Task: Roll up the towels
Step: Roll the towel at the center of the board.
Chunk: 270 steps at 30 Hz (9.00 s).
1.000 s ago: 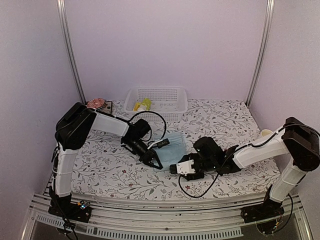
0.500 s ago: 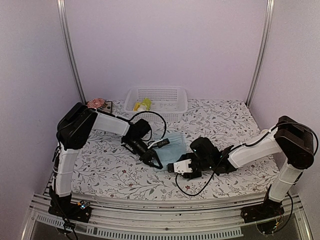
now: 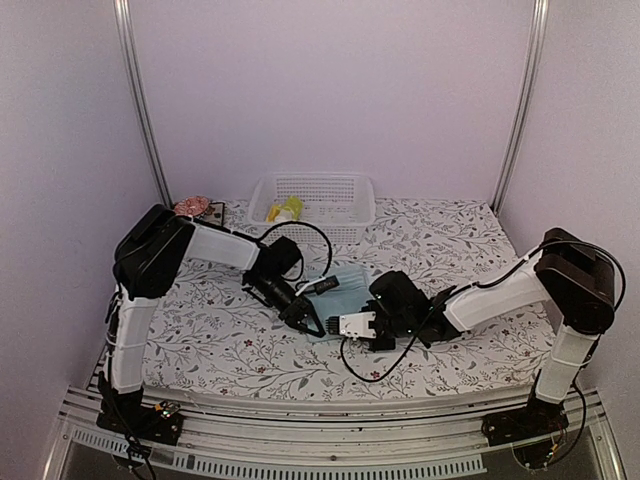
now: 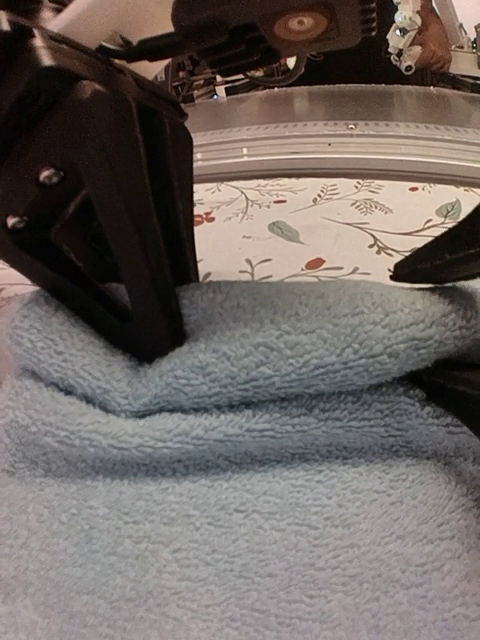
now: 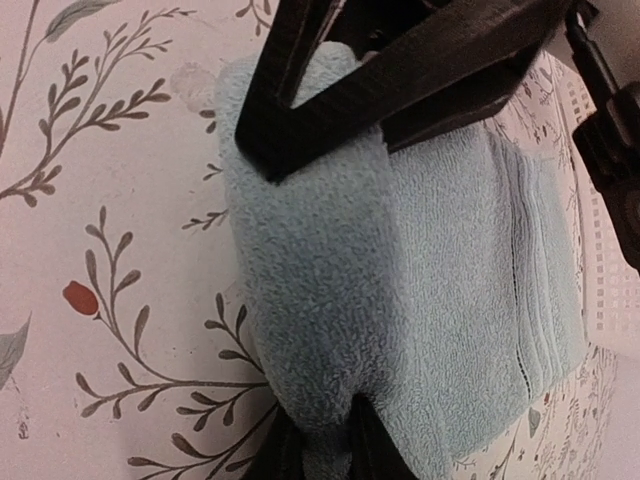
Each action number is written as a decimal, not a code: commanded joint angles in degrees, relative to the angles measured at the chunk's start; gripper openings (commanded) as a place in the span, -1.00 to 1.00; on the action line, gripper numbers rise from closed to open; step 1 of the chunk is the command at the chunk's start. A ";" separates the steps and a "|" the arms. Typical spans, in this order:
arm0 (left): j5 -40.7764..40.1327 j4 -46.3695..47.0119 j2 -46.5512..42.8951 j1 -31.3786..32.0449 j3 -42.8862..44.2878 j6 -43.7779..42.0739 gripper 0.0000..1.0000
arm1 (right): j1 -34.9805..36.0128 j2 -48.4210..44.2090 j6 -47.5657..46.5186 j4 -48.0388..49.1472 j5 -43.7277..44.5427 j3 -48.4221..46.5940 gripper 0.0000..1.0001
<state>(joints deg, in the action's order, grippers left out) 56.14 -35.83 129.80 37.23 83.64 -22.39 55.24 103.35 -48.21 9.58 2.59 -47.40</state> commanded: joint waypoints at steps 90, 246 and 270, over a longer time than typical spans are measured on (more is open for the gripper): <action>-29.69 21.95 -19.00 10.93 -23.31 -8.22 -0.97 | -11.61 -4.77 13.69 -28.37 -27.14 -9.85 -0.19; -9.22 1.36 -5.12 -0.47 -5.02 -3.69 -1.00 | -2.96 -15.23 -3.60 -3.76 -14.40 6.10 0.00; -0.71 -13.54 8.08 -1.96 7.92 -4.33 -1.00 | 1.63 0.88 -6.59 14.90 10.01 5.31 0.20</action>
<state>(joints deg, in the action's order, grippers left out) 58.72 -45.98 134.93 35.33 91.81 -25.98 56.49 101.03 -55.75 22.22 9.52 -39.99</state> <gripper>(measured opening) 0.088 0.601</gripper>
